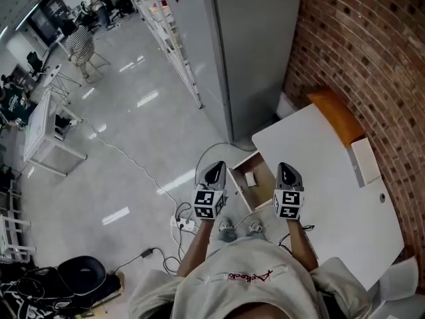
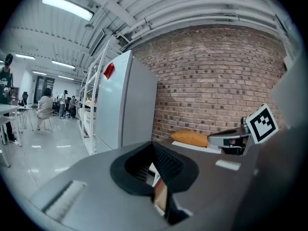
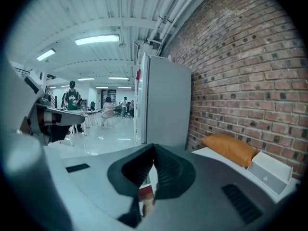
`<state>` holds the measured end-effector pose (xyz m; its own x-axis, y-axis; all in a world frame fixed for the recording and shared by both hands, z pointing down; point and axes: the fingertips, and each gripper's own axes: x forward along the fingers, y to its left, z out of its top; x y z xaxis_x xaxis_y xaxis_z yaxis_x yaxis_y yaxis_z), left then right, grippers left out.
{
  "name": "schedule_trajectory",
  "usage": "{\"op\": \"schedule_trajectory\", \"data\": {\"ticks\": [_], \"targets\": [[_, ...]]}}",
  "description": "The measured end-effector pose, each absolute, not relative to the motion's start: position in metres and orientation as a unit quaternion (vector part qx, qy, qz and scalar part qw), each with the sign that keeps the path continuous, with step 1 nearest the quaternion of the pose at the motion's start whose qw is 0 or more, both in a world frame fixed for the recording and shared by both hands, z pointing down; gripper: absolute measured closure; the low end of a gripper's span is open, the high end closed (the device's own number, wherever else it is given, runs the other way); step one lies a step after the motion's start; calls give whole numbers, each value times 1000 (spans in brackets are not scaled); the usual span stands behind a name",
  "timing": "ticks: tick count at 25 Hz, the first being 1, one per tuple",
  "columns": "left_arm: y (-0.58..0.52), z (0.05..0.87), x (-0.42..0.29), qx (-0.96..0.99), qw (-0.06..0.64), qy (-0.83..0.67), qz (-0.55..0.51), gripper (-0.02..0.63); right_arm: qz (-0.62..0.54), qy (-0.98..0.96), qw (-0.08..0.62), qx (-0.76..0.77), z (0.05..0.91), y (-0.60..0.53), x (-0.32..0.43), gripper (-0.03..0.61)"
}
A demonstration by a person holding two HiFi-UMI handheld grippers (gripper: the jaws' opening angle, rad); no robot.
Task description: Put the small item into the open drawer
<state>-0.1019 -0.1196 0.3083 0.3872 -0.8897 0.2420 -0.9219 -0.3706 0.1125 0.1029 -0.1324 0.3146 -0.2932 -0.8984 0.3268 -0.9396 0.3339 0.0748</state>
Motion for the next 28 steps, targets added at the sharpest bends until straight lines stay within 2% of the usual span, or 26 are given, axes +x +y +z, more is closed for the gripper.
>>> {"op": "schedule_trajectory", "data": {"ticks": [14,28], "targets": [[-135,255,-135,819,66,-567,61,607,41,-815,118,566,262,-148,79,566],[-158,251,-127,829,58,-552,63,607,35,-802,114,585,250,-161,96,566]]}}
